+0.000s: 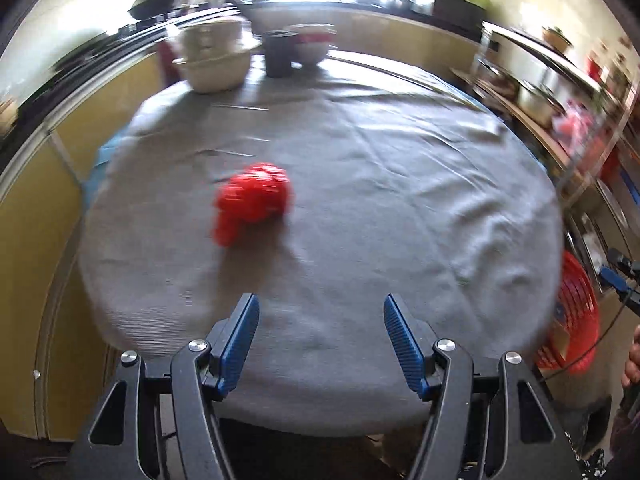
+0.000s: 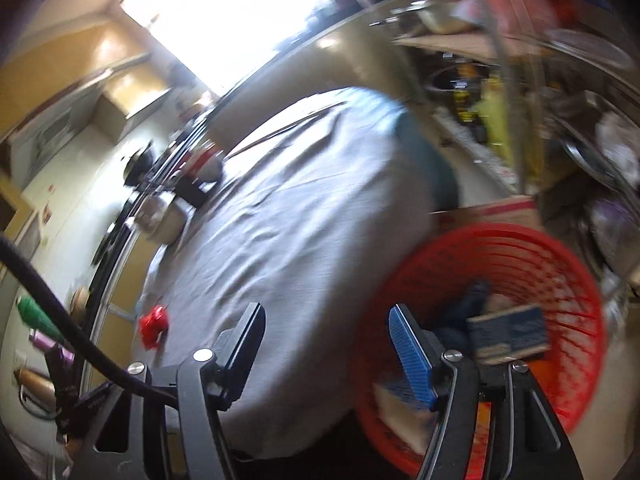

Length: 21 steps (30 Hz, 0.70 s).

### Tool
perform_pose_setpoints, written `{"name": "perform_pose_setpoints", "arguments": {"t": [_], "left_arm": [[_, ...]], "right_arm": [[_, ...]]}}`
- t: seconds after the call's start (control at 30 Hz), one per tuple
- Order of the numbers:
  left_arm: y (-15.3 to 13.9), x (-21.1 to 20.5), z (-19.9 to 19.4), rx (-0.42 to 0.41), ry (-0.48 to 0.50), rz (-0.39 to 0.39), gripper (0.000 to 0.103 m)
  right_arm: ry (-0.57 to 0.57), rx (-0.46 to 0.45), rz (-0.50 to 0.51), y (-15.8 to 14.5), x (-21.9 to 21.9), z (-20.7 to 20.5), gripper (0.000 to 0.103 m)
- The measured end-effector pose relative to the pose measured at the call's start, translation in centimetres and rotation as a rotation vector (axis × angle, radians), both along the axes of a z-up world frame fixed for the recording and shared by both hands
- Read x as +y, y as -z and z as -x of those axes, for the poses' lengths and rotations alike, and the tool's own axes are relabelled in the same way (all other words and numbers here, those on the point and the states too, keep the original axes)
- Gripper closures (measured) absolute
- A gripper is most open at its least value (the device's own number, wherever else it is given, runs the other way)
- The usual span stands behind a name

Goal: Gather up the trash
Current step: 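Bring both open tools back over the table toward the red bag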

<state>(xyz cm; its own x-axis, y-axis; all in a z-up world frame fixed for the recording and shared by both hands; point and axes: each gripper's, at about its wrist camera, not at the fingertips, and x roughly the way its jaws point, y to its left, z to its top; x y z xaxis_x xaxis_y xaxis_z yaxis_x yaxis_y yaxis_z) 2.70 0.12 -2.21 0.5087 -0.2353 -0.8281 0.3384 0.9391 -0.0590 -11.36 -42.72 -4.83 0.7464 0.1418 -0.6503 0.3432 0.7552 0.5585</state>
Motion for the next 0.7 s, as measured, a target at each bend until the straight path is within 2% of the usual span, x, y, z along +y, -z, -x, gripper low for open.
{"name": "perform_pose_setpoints", "arguments": {"t": [0.13,0.37,0.7], "left_arm": [[0.3,3.3,-1.0,0.0,-0.077,0.012,0.037],[1.0,6.6,-2.2,0.014,-0.153,0.047,0.037],[0.7,7.0,-4.3,0.004,-0.161,0.06,0.034]], "right_arm": [[-0.126,-0.008,0.017,-0.7,4.3,-3.7,0.034],[-0.283,0.026,0.078,0.2,10.9,-5.9,0.034],[-0.27,0.06,0.049,1.1,11.0,-6.2,0.034]]}}
